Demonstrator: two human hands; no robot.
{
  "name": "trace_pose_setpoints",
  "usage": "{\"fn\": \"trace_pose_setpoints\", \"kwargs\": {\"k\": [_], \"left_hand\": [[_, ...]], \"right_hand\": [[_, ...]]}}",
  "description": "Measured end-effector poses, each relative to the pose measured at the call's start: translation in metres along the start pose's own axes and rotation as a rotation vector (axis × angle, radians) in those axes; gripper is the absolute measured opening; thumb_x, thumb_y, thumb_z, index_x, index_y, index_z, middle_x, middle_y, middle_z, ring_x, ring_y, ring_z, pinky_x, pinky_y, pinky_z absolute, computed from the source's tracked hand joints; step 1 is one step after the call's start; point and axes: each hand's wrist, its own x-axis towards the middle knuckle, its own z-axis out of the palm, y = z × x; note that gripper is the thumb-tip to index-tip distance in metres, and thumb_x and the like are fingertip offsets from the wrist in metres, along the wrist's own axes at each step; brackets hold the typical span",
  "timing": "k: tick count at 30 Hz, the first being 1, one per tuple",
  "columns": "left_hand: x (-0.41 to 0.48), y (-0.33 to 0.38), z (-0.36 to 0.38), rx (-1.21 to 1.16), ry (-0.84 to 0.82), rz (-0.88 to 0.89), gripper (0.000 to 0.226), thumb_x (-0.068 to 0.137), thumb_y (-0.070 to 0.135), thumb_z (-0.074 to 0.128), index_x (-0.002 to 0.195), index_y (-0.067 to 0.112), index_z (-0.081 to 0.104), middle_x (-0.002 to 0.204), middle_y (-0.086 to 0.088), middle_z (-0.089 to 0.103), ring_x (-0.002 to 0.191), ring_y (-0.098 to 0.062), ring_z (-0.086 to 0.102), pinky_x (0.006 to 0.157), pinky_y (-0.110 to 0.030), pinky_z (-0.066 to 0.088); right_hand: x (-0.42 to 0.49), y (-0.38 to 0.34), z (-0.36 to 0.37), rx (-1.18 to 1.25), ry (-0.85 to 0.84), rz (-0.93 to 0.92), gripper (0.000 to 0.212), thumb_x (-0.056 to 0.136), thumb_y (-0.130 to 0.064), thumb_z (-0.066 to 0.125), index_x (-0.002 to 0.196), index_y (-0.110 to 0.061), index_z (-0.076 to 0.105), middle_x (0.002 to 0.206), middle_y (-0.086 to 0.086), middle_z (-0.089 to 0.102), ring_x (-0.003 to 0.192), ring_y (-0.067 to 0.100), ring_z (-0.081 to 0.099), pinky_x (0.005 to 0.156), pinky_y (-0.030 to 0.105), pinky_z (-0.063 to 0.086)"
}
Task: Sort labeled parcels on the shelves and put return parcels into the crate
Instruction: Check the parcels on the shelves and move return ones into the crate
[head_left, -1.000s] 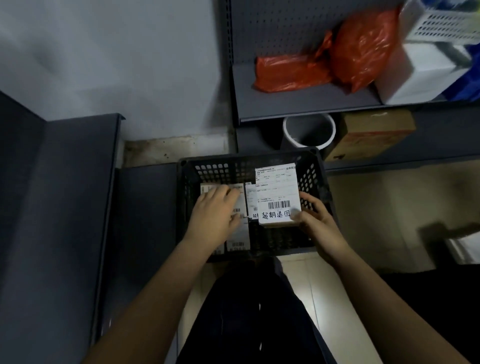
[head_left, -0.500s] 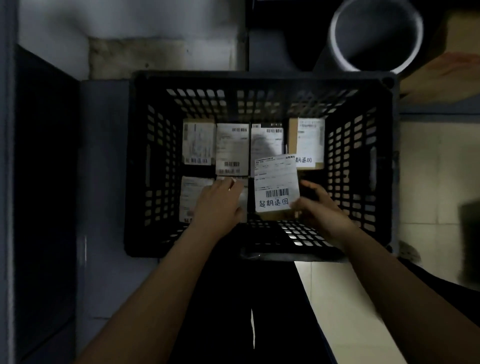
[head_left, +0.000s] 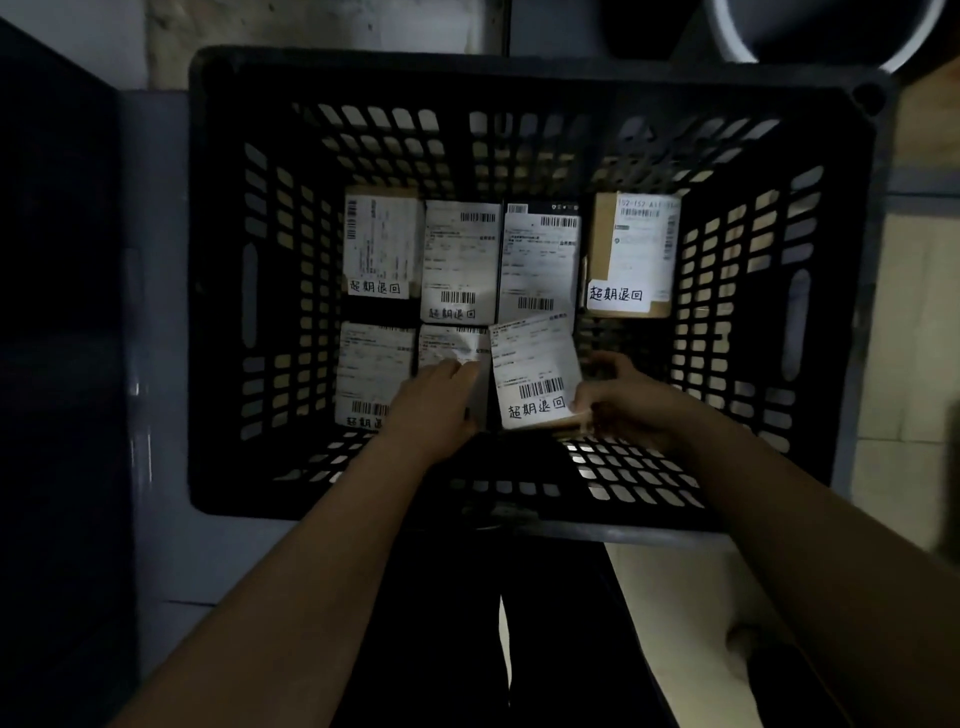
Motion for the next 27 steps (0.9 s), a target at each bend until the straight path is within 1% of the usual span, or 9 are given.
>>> {"fn": "trace_pose_setpoints", "kwargs": {"k": [4, 10, 14, 16, 19, 21, 23, 25, 27], "left_hand": [[0.004, 0.002, 0.001, 0.016, -0.025, 0.013, 0.070, 0.087, 0.031, 0.065, 0.146, 0.015, 0.031, 0.146, -0.012, 0.039, 0.129, -0.032, 0.040, 0.097, -0.040, 0.040], [0.004, 0.003, -0.002, -0.019, -0.016, 0.007, 0.075, 0.088, 0.031, 0.064, 0.150, 0.018, 0.025, 0.152, -0.009, 0.033, 0.134, -0.030, 0.037, 0.101, -0.040, 0.038], [0.004, 0.004, 0.001, -0.228, -0.034, 0.037, 0.075, 0.088, 0.029, 0.064, 0.151, 0.021, 0.026, 0.151, -0.007, 0.036, 0.133, -0.027, 0.040, 0.103, -0.041, 0.041], [0.004, 0.006, 0.003, -0.433, -0.087, 0.039, 0.072, 0.088, 0.026, 0.065, 0.150, 0.022, 0.029, 0.149, -0.003, 0.041, 0.133, -0.021, 0.043, 0.106, -0.040, 0.040], [0.001, 0.009, 0.004, -0.635, -0.115, 0.048, 0.066, 0.088, 0.019, 0.065, 0.146, 0.019, 0.035, 0.138, -0.001, 0.053, 0.124, -0.014, 0.052, 0.103, -0.034, 0.043], [-0.003, 0.007, 0.003, -0.688, -0.114, 0.027, 0.070, 0.087, 0.022, 0.068, 0.148, 0.020, 0.032, 0.136, 0.001, 0.053, 0.123, -0.012, 0.051, 0.101, -0.030, 0.043], [-0.005, 0.005, 0.002, -0.700, -0.129, 0.014, 0.080, 0.086, 0.026, 0.070, 0.151, 0.025, 0.024, 0.139, 0.001, 0.050, 0.124, -0.013, 0.050, 0.105, -0.034, 0.042], [-0.002, 0.005, 0.002, -0.634, -0.153, 0.016, 0.089, 0.087, 0.026, 0.071, 0.154, 0.027, 0.013, 0.144, -0.003, 0.048, 0.127, -0.017, 0.051, 0.107, -0.041, 0.042], [0.002, 0.008, 0.003, -0.549, -0.159, 0.020, 0.095, 0.088, 0.022, 0.069, 0.155, 0.030, 0.002, 0.146, -0.006, 0.047, 0.127, -0.021, 0.051, 0.105, -0.039, 0.041]], "right_hand": [[-0.006, -0.001, -0.004, -0.008, -0.038, 0.013, 0.074, 0.082, 0.010, 0.057, 0.141, -0.023, 0.026, 0.111, 0.009, 0.059, 0.088, 0.029, 0.062, 0.070, 0.038, 0.049], [-0.007, 0.010, -0.003, -0.012, -0.058, 0.029, 0.068, 0.085, 0.005, 0.059, 0.137, -0.028, 0.031, 0.121, 0.004, 0.056, 0.093, 0.028, 0.060, 0.085, 0.045, 0.048], [-0.003, 0.012, -0.005, -0.030, -0.096, 0.006, 0.074, 0.086, 0.007, 0.059, 0.140, -0.031, 0.028, 0.129, 0.004, 0.052, 0.100, 0.030, 0.061, 0.098, 0.053, 0.044], [-0.003, 0.012, -0.006, -0.075, -0.098, -0.008, 0.081, 0.084, 0.006, 0.062, 0.145, -0.030, 0.024, 0.128, 0.004, 0.053, 0.101, 0.030, 0.062, 0.093, 0.052, 0.049], [-0.007, 0.010, -0.006, -0.151, -0.081, -0.047, 0.089, 0.081, 0.007, 0.066, 0.147, -0.030, 0.021, 0.115, 0.008, 0.056, 0.081, 0.028, 0.065, 0.067, 0.038, 0.056], [-0.008, 0.012, -0.004, -0.164, -0.070, -0.068, 0.093, 0.079, 0.010, 0.066, 0.147, -0.035, 0.021, 0.111, 0.016, 0.059, 0.074, 0.032, 0.064, 0.069, 0.043, 0.056], [-0.008, 0.013, 0.002, -0.209, -0.061, -0.088, 0.094, 0.080, 0.010, 0.065, 0.146, -0.039, 0.019, 0.110, 0.023, 0.062, 0.080, 0.038, 0.063, 0.076, 0.047, 0.055], [-0.004, 0.012, 0.009, -0.249, -0.055, -0.089, 0.092, 0.083, 0.002, 0.068, 0.148, -0.038, 0.017, 0.115, 0.015, 0.061, 0.093, 0.037, 0.066, 0.081, 0.046, 0.058], [0.000, 0.011, 0.015, -0.265, -0.030, -0.086, 0.084, 0.086, -0.013, 0.072, 0.149, -0.031, 0.019, 0.123, 0.006, 0.054, 0.099, 0.029, 0.064, 0.079, 0.044, 0.059]]}}
